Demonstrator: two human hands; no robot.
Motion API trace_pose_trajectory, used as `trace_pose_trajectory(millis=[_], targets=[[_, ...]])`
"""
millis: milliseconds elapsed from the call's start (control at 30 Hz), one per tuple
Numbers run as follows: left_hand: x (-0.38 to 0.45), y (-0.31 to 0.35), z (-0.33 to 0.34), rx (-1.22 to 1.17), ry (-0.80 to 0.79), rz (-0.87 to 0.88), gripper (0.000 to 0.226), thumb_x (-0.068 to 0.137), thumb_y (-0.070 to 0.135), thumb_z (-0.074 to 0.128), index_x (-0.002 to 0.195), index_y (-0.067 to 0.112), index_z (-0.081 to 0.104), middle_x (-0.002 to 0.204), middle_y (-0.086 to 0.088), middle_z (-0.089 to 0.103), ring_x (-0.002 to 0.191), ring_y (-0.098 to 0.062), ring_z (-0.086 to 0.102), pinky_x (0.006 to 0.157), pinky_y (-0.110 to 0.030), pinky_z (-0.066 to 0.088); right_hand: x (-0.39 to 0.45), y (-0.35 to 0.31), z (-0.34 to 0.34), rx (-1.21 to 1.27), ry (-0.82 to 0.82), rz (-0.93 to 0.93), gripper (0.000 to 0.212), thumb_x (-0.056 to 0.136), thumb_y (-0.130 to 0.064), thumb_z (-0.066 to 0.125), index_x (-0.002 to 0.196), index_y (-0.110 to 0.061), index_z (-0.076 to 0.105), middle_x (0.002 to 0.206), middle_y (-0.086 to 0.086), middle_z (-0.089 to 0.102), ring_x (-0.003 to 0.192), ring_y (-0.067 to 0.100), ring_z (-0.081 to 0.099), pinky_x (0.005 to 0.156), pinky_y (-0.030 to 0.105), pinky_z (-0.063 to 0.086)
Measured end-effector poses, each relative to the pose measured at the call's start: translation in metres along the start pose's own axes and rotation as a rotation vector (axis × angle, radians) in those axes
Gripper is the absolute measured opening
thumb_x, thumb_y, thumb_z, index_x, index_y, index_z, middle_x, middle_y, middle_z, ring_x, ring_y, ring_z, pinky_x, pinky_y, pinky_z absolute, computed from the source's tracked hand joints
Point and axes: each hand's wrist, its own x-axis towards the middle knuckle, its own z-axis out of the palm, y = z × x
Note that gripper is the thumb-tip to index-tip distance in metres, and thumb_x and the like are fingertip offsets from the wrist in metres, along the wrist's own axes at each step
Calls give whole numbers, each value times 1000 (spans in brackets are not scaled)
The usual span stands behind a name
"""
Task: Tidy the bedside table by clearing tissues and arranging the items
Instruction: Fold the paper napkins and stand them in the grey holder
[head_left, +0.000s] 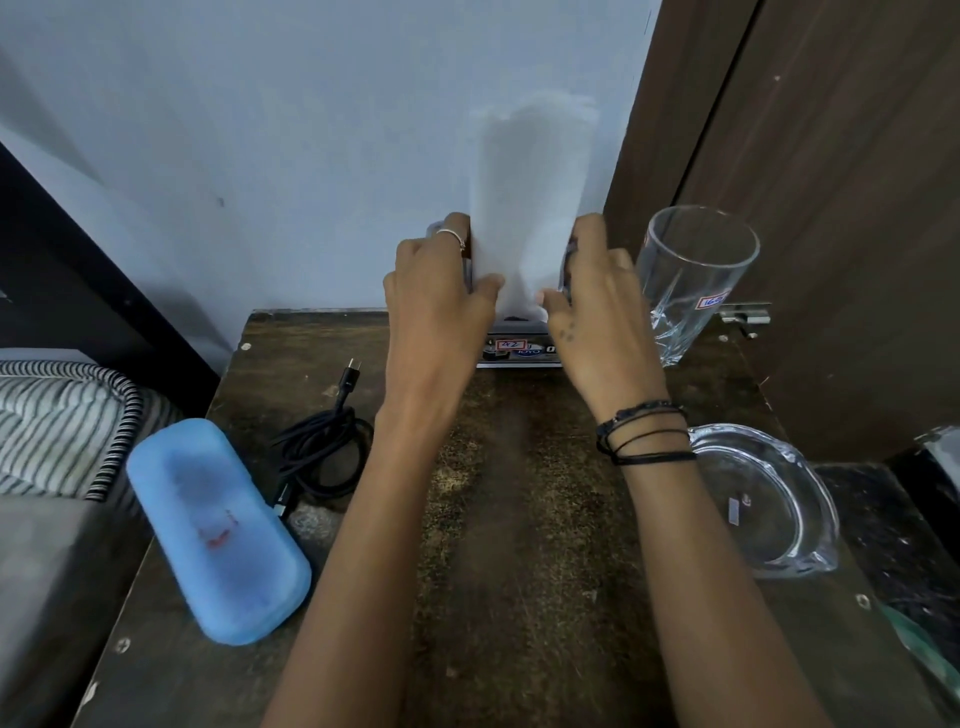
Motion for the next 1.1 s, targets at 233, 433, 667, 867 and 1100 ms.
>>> trace_pose_trajectory(millis=[233,433,667,867,1100], targets=[[-8,-3,4,129,34,45,19,82,9,64,98,12,53,79,3,47,84,-16,38,80,-32,32,-2,1,7,1,-19,-17,44,78,3,59,117,-7,42,98,11,52,100,23,43,73,28,42],[-4,2,-9,-218,64,-63,10,87,26,60,94,19,56,87,8,60,84,-1,57,76,-18,45,4,1,-1,375,136,113,13,88,-16,59,99,-9,59,99,2,58,90,13,56,76,17,45],[-5,0,-7,223,7,-33,20,87,31,60,92,12,62,91,4,43,103,-28,45,76,-38,34,1,-1,9,80,90,92,13,84,-15,59,92,-5,59,106,5,47,96,16,47,71,13,32],[-6,6,-10,81,70,-74,14,90,33,55,81,23,52,90,7,46,93,-14,39,77,-39,38,1,-1,4,162,152,138,15,88,-16,57,84,-2,59,103,8,45,79,7,41,68,13,32],[-15,20,-10,131,219,-70,33,84,23,65,109,10,48,106,-5,50,100,-24,47,73,-38,40,0,-7,-1,171,116,143,24,88,-17,58,109,-6,55,114,9,48,94,19,56,77,26,44]])
